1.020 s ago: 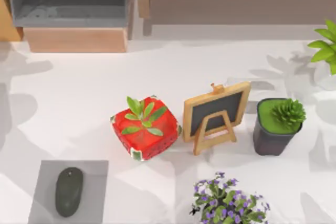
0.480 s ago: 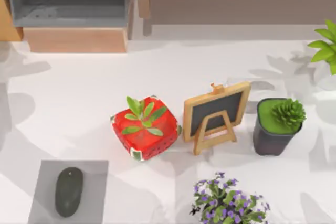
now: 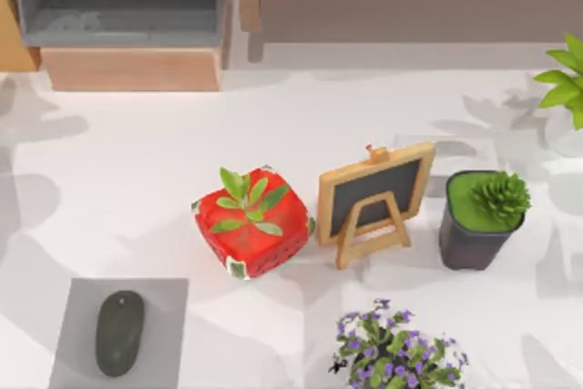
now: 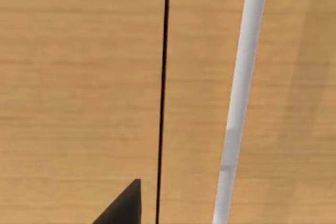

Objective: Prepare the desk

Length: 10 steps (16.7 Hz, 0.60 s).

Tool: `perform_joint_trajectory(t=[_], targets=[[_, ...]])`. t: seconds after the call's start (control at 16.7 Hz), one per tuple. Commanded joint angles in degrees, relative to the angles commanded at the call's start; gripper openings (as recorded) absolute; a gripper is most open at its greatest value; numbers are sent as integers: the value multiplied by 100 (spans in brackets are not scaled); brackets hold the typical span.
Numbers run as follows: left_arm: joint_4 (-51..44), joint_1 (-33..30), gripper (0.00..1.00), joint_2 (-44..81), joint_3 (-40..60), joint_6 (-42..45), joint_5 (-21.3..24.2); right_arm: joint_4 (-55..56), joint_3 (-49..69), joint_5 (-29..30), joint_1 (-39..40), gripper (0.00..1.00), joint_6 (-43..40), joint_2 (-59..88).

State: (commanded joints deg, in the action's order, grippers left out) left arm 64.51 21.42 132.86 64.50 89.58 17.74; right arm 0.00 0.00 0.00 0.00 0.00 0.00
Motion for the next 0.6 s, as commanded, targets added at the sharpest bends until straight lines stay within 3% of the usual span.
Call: perform_joint_trajectory(t=[0.3, 0.6], targets=[[322, 131, 100, -221, -607, 26, 127, 0, 0, 0, 0, 100, 0, 0], [317, 104, 100, -193, -608, 26, 121, 0, 0, 0, 0, 100, 0, 0]])
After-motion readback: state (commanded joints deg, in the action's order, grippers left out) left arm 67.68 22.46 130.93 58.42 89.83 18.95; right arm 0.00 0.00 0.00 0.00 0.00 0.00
